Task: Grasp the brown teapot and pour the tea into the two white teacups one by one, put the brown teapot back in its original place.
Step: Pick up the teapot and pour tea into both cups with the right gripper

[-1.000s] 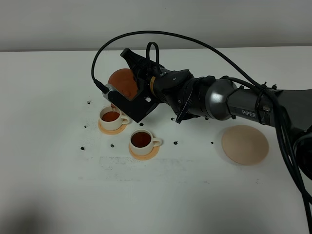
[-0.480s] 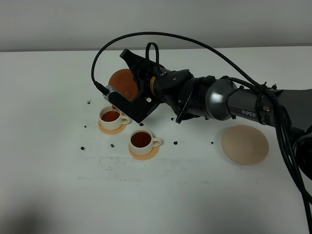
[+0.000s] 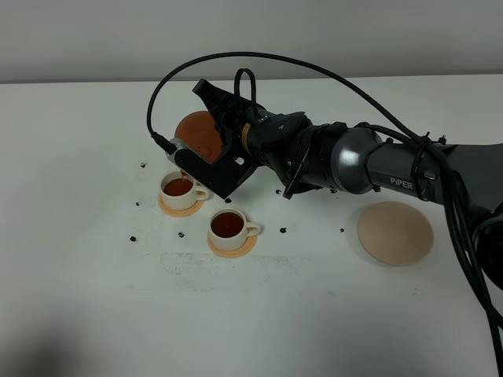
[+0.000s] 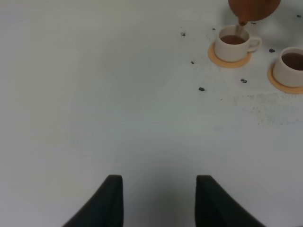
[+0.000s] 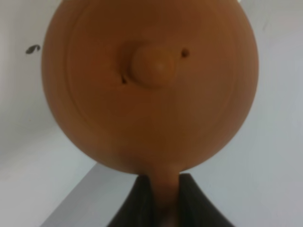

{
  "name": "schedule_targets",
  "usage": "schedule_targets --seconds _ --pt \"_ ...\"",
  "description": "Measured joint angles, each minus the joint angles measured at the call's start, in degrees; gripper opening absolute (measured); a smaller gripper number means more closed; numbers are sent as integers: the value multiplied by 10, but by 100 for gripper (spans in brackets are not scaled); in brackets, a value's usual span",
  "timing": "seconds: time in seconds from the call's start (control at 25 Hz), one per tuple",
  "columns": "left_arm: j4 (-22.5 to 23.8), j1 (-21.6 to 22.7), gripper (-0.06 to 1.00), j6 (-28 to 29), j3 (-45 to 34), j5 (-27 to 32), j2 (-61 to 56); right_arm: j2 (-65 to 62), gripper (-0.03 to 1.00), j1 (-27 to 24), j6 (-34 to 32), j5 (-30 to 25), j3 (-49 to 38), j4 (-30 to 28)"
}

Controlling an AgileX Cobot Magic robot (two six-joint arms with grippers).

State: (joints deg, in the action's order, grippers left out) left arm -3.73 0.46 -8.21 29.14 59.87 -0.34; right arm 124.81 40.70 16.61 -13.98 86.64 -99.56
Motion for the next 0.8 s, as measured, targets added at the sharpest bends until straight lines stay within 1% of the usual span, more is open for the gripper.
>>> schedule_targets --seconds 0.8 --pt "0 0 37 0 0 0 0 1 9 0 0 1 0 0"
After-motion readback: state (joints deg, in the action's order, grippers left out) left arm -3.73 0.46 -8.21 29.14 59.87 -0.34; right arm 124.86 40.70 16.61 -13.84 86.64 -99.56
